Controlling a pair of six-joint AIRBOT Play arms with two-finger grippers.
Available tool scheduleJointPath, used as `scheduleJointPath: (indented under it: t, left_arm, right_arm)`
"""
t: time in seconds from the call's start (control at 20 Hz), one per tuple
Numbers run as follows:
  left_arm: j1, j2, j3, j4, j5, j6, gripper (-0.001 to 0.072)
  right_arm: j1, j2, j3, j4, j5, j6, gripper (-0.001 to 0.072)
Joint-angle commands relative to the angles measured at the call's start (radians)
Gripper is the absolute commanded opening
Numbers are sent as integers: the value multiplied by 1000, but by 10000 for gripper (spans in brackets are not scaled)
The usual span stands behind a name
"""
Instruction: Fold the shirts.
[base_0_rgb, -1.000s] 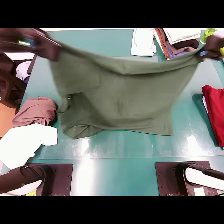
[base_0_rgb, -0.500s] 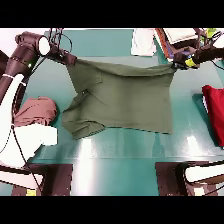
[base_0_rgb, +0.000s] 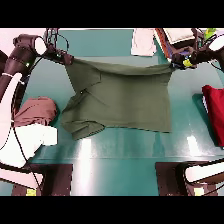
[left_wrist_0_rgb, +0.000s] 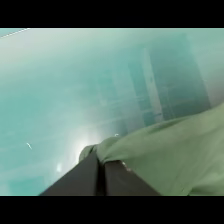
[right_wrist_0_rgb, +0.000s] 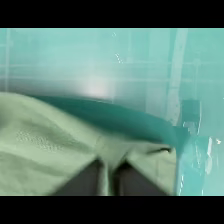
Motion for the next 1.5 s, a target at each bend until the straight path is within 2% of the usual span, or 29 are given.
scheduleJointPath:
  t: [0.0, 0.05, 0.1, 0.2, 0.3, 0.55, 0.7, 0.9, 1.0, 1.45]
  left_arm:
    - [3, 2, 8, 10, -87, 2, 375]
    - [3, 4, 18, 16, -135, 2, 611]
    - [3, 15, 23, 27, -203, 1, 619]
    - [5, 48, 20, 30, -332, -29, 619]
    - [5, 114, -42, 32, -408, -61, 619]
    - [5, 425, -512, 21, -412, -188, 620]
    - [5, 584, -801, 3, -346, -264, 620]
    - [5, 609, -986, -100, -198, -302, 620]
    - [5, 609, -1031, -152, -124, -303, 619]
    - [5, 555, -1093, -182, 21, -343, 619]
  right_arm:
    - [0, 0, 0, 1, 23, -5, 389]
    - [0, 5, 0, 0, 31, -5, 389]
    - [0, 13, -1, -1, 45, -6, 389]
    - [0, 41, -1, -3, 102, -33, 389]
    - [0, 100, -48, -2, 137, -50, 389]
    - [0, 325, -332, 0, 98, -66, 389]
    - [0, 405, -454, 4, 70, -66, 390]
    - [0, 439, -533, 10, 68, -66, 389]
    - [0, 439, -538, 10, 78, -66, 389]
    - [3, 439, -538, 9, 113, -66, 389]
